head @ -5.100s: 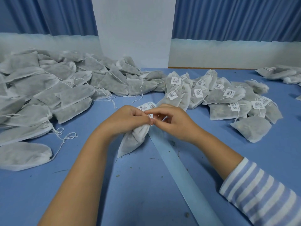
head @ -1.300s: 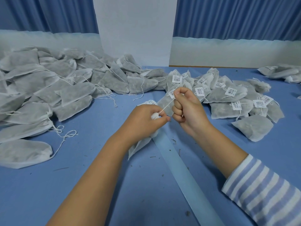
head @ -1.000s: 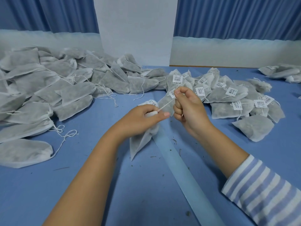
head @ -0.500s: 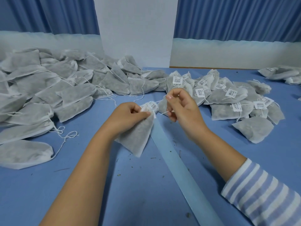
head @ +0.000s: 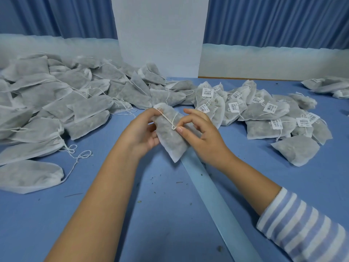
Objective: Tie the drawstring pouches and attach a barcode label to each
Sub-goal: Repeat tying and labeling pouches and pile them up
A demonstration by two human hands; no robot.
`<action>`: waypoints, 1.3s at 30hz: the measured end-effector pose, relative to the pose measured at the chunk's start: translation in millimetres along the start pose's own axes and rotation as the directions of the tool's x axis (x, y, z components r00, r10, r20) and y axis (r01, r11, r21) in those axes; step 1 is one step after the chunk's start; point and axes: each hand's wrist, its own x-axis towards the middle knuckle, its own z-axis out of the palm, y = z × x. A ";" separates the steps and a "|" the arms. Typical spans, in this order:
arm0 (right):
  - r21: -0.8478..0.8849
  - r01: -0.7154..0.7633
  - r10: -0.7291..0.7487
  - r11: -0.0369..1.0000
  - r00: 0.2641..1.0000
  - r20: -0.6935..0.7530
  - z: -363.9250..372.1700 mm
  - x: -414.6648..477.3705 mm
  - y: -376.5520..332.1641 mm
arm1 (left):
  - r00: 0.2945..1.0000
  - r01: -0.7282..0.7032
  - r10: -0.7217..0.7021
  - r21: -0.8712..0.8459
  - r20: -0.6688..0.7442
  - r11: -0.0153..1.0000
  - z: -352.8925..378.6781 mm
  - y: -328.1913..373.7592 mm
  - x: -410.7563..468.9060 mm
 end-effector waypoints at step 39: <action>-0.216 -0.388 0.402 0.896 0.915 0.024 -5.0 8.2 39.3 | 0.982 0.185 -0.175 0.206 -0.068 0.961 -34.7 0.2 18.5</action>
